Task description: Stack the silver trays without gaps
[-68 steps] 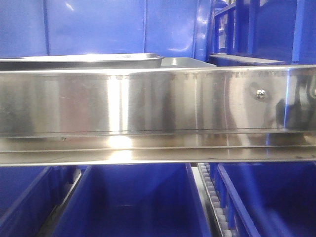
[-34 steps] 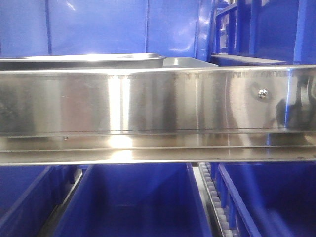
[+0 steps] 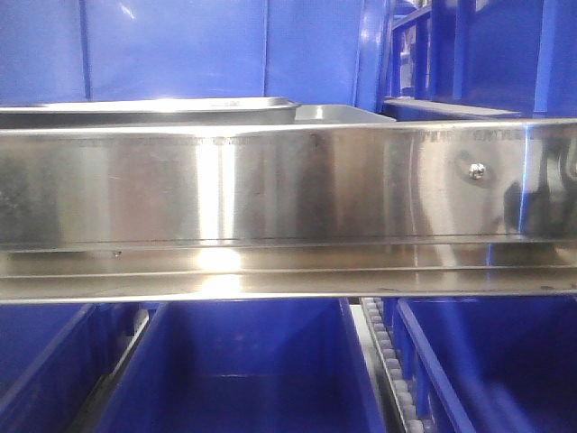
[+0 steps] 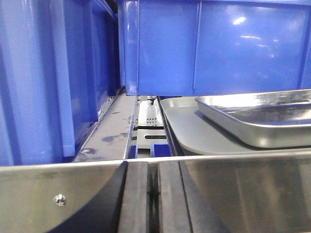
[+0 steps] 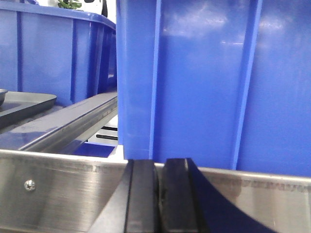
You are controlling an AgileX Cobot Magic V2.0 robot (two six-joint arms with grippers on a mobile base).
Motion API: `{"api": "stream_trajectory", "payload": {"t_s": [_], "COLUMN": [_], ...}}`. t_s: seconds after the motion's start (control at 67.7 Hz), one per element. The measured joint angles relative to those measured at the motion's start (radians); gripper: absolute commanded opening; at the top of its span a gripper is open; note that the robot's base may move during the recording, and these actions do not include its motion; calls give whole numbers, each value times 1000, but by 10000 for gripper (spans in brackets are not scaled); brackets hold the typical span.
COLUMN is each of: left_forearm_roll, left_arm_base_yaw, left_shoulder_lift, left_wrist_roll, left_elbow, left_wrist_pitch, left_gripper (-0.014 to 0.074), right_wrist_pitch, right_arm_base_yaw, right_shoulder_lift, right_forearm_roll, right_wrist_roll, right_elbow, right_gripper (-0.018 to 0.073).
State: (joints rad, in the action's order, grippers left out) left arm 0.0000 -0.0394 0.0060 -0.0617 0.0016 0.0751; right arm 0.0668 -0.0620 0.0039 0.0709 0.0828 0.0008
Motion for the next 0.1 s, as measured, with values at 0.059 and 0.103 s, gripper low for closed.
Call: {"api": "stream_trajectory", "payload": {"t_s": [0.059,0.103], "left_forearm_roll": [0,0], "left_arm_base_yaw": [0,0], "left_shoulder_lift": [0,0], "left_wrist_roll": [0,0], "left_elbow": [0,0], "left_wrist_pitch": [0,0], "left_gripper": [4,4], "right_wrist_pitch": [0,0], "right_arm_base_yaw": [0,0], "right_shoulder_lift": [0,0], "right_forearm_roll": [0,0], "right_wrist_roll": [0,0], "right_elbow": [0,0], "right_gripper": [-15,-15]}}
